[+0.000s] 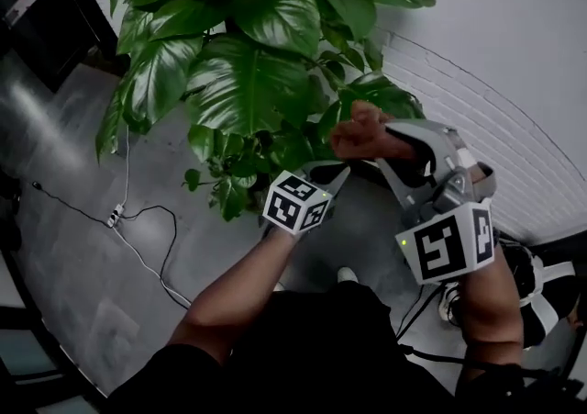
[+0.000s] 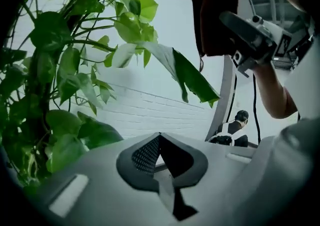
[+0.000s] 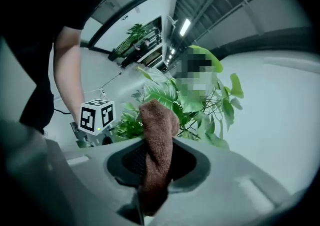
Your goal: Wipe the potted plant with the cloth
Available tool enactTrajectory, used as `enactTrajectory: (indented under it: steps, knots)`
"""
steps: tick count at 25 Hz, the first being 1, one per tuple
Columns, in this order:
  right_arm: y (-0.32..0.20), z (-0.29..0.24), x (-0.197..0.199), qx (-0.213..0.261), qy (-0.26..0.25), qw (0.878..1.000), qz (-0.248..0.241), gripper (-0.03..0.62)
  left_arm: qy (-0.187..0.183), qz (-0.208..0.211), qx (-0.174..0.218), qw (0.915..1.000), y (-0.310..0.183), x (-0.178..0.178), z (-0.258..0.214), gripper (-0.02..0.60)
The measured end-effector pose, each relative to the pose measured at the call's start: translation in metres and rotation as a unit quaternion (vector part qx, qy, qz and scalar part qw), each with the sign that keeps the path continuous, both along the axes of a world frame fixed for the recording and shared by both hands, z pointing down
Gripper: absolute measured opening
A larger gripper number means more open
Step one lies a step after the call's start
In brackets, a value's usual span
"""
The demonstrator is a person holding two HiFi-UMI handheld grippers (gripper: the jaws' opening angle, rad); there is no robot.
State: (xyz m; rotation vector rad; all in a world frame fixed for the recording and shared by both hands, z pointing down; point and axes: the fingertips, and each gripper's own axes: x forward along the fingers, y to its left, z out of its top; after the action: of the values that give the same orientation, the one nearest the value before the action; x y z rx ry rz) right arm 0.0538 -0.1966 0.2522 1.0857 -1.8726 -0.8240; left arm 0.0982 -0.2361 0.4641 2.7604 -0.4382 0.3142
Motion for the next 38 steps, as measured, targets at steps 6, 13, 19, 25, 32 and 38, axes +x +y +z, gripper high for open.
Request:
enactTrajectory:
  steps: [6,13,19,25,32,38]
  knots:
    - [-0.062,0.007,-0.003,0.001,0.11,0.99,-0.086,0.069,0.033,-0.058,-0.008,0.9978,-0.028,0.041,-0.005,0.017]
    - [-0.074,0.056,0.0,-0.029,0.203,0.962,-0.179,0.068,0.088,-0.094,0.024,0.9914,-0.029,0.063,-0.04,0.017]
    - [-0.06,0.077,0.016,-0.042,0.179,0.959,-0.214,0.069,0.077,-0.136,0.061,0.9857,-0.026,0.056,-0.053,0.017]
    - [-0.047,0.091,0.027,-0.058,0.149,0.96,-0.229,0.069,0.068,-0.165,0.068,0.9816,-0.025,0.05,-0.055,0.017]
    - [-0.033,0.101,0.039,-0.074,0.075,0.969,-0.224,0.069,0.07,-0.171,0.063,0.9807,-0.021,0.052,-0.05,0.017]
    - [-0.012,0.113,0.054,-0.092,0.041,0.972,-0.212,0.069,0.073,-0.169,0.066,0.9807,-0.014,0.059,-0.05,0.017]
